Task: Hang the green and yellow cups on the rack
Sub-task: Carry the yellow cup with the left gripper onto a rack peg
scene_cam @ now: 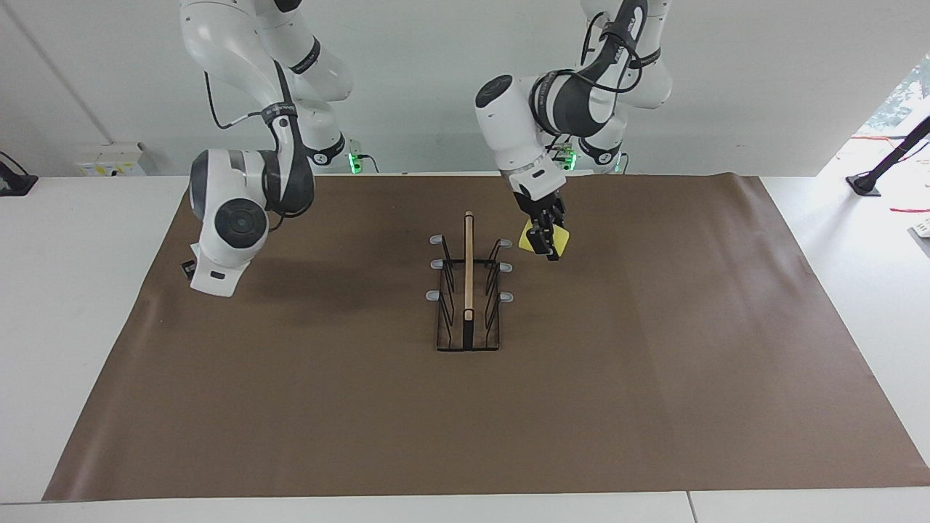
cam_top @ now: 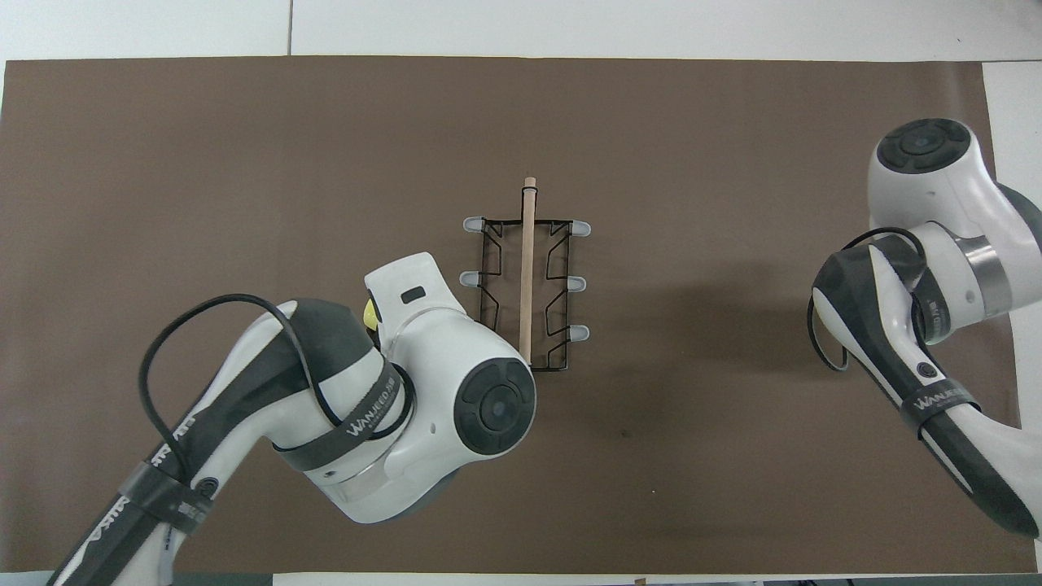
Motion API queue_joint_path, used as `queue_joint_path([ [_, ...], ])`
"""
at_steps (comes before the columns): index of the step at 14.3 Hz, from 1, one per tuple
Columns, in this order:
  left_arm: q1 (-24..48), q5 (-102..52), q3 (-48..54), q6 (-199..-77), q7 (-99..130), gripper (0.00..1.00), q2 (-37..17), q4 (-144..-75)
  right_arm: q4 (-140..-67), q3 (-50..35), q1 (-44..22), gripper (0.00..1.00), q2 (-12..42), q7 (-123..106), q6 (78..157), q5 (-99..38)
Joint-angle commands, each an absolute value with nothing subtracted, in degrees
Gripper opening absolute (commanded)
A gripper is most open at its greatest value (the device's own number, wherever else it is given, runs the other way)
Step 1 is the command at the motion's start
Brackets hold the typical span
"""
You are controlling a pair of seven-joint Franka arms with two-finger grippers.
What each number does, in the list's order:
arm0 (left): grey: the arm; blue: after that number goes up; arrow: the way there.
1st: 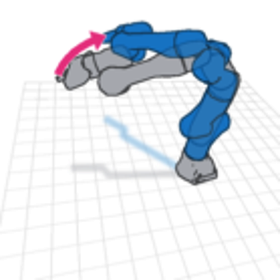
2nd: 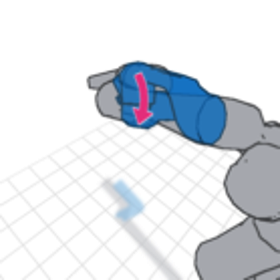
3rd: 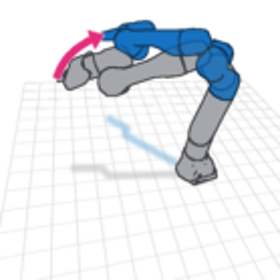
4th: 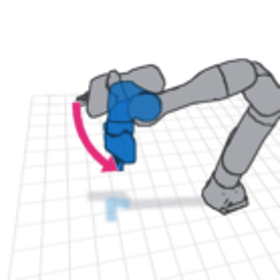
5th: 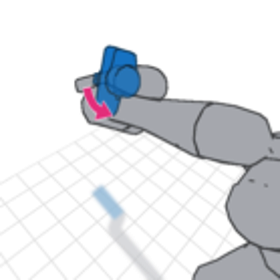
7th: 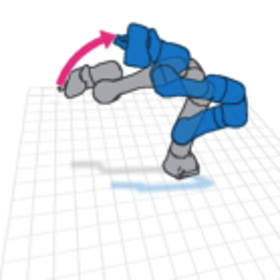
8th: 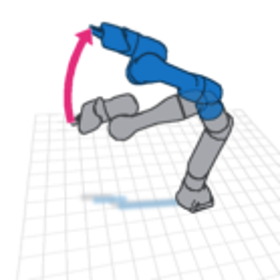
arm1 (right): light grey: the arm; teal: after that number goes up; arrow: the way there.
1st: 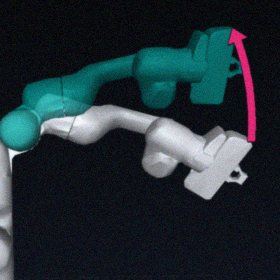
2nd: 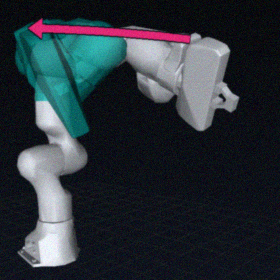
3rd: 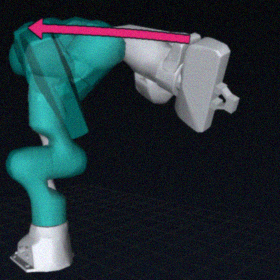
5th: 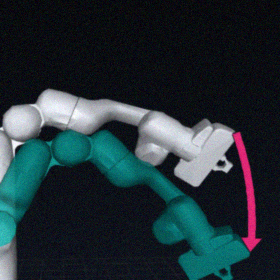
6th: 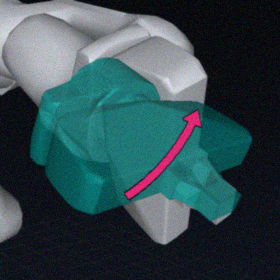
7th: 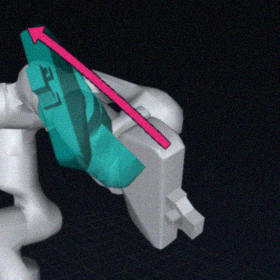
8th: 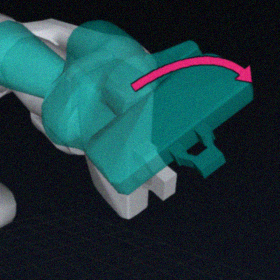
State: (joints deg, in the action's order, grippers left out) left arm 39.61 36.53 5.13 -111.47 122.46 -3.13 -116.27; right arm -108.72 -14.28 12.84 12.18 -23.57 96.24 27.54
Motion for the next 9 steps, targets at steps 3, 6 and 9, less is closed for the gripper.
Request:
queue_joint_path([
  [3, 44.2, 41.8, 4.1, -107.9, 128.8, 0.00, -5.4, -115.6, -108.4, -15.0, 16.7, 0.00, 9.8, -33.8, 97.8, 14.5],
  [6, 44.2, 43.0, 4.2, -107.0, 130.1, 0.00, -6.1, -113.6, -105.7, -15.1, 19.1, 0.00, 9.5, -44.3, 98.7, 4.2],
  [9, 45.3, 42.5, 4.5, -107.8, 133.9, 0.00, -6.5, -113.2, -103.7, -14.9, 19.5, 0.00, 7.9, -47.4, 97.9, -3.4],
])
